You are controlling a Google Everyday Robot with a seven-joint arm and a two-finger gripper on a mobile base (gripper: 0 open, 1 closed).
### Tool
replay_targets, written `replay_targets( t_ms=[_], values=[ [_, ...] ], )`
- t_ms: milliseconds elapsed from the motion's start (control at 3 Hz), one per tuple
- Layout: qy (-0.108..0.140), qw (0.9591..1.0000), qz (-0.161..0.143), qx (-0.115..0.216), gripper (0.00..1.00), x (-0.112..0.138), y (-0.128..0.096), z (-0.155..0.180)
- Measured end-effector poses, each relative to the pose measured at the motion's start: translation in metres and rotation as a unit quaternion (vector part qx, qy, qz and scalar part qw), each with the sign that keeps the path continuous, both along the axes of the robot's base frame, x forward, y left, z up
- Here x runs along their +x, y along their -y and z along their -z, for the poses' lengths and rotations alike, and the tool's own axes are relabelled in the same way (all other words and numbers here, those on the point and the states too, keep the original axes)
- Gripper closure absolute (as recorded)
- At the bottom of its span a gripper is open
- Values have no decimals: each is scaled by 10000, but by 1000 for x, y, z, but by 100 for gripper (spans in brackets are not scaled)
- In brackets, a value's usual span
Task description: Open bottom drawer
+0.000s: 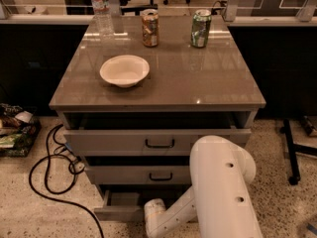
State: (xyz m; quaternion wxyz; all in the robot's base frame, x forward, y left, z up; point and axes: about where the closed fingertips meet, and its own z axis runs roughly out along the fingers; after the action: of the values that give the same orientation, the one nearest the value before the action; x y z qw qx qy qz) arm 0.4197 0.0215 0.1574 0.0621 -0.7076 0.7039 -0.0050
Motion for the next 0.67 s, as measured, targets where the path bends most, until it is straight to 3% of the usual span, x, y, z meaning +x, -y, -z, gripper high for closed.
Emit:
replay_targets(
  t_ms=[333,667],
  values=[
    [122,9999,-44,-50,0,1,-3,-12],
    [444,9987,-218,-141,0,2,-13,-45]
  ],
)
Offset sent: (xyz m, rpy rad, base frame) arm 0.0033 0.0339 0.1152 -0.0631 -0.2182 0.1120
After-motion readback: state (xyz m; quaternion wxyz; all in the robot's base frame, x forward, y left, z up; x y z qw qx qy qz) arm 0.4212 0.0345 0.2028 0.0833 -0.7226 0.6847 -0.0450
